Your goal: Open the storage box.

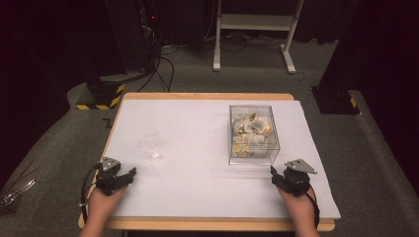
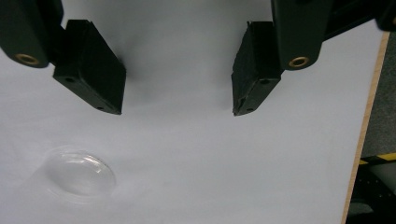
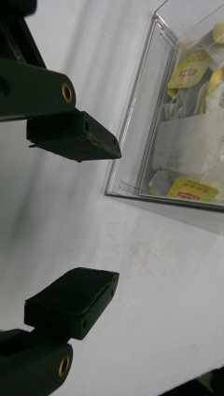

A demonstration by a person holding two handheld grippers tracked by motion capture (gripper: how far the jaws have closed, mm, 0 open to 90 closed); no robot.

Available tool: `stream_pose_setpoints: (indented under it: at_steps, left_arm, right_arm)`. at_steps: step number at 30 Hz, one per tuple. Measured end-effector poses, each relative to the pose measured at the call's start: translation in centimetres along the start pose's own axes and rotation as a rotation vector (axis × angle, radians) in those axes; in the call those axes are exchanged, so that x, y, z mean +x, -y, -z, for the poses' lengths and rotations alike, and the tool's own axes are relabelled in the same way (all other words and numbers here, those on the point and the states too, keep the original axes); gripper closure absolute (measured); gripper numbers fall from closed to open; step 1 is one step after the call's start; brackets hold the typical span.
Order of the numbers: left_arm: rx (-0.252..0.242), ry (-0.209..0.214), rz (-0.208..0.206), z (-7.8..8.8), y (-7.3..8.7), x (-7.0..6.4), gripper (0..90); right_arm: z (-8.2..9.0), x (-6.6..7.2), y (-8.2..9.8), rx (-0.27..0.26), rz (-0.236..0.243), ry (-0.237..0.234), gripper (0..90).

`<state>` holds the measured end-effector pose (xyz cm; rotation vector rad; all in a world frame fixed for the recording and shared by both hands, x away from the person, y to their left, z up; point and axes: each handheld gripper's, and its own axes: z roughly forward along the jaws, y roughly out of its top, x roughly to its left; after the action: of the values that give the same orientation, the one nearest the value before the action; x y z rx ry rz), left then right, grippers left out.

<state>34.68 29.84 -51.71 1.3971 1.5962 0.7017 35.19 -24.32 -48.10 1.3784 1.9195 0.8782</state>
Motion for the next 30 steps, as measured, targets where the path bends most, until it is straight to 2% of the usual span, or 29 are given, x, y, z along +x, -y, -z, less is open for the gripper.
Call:
stream_pose_setpoints:
  at_steps: [1,3,8,14,15,21,25,30]
  left_arm:
    - [0.001,0.0,0.0,0.0,0.0,0.0,35.2]
    - [0.002,0.0,-0.002,0.0,0.0,0.0,35.2]
    - [0.001,0.0,-0.001,0.0,0.0,0.0,35.2]
    - [-0.003,0.001,0.005,0.0,0.0,0.0,34.8]
    - [-0.012,0.002,0.012,-0.1,0.0,-0.1,34.8]
    - [-0.003,0.006,0.001,-0.1,0.0,0.0,34.0]
    - [0.008,0.008,-0.01,0.0,0.0,0.1,33.7]
    - [0.005,0.01,-0.002,0.0,0.0,0.0,33.3]
  right_arm:
    - [0.2,0.4,-0.1,-0.013,0.002,0.014,34.3]
    - [0.3,0.5,-0.1,-0.017,0.007,0.012,34.3]
    - [0.6,1.0,-0.3,-0.028,-0.01,-0.015,33.3]
    - [0.9,2.0,-0.6,-0.038,-0.002,-0.053,32.8]
    - [1.0,2.5,-0.7,-0.041,0.003,-0.066,32.5]
    - [1.0,3.6,-1.0,-0.046,0.015,-0.086,30.8]
    - [0.8,4.0,-1.2,-0.046,0.023,-0.086,30.4]
    - [0.6,4.6,-1.5,-0.053,0.037,-0.083,30.3]
